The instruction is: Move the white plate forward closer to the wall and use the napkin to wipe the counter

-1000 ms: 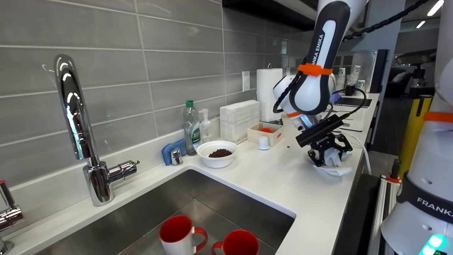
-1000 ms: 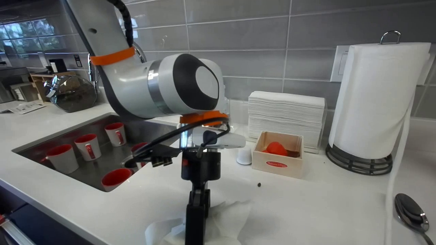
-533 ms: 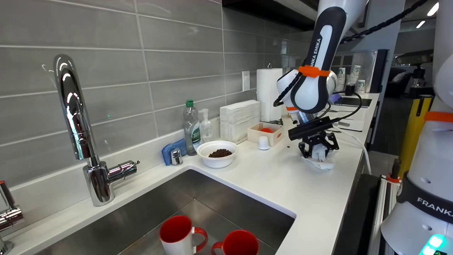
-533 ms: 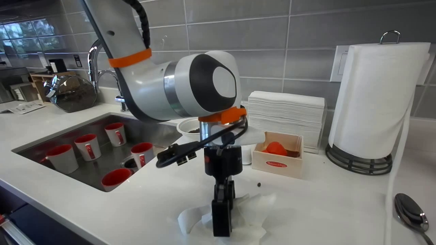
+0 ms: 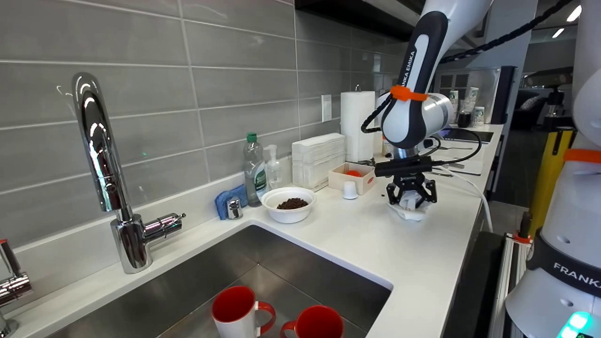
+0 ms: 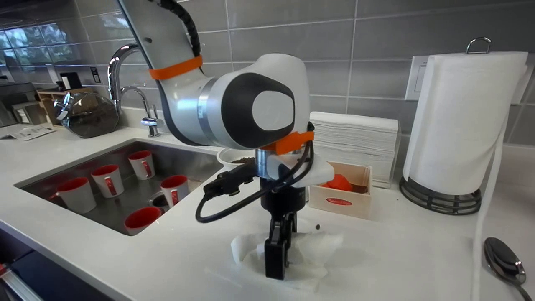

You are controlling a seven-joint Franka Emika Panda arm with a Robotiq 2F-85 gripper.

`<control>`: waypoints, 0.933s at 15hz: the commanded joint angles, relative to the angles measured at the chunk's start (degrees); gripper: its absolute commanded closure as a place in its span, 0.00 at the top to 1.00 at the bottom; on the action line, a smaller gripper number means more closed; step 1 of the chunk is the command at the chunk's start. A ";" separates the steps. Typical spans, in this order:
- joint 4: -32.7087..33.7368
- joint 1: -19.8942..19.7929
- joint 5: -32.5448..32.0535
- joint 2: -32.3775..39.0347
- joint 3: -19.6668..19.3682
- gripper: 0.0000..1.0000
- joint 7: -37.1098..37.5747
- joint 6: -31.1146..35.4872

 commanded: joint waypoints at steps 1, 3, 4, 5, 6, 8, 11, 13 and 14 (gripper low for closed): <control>1.19 2.75 -2.46 -1.33 -3.57 0.00 2.94 3.03; 2.31 4.05 -6.94 -1.82 -7.03 0.00 6.56 5.14; 3.32 4.30 -8.91 -1.67 -8.53 0.00 8.01 5.91; 3.99 4.66 -11.47 -1.71 -10.20 0.00 9.92 6.85; 5.01 4.95 -14.16 -1.37 -11.80 0.00 11.98 7.63; 6.46 5.14 -19.38 -1.34 -14.77 0.00 16.14 9.01; 8.15 5.07 -25.24 -1.13 -17.61 0.26 21.15 9.05; 8.21 4.72 -27.89 -1.60 -18.15 0.43 23.55 8.78; 8.06 4.72 -29.08 -2.01 -18.23 0.50 24.55 8.61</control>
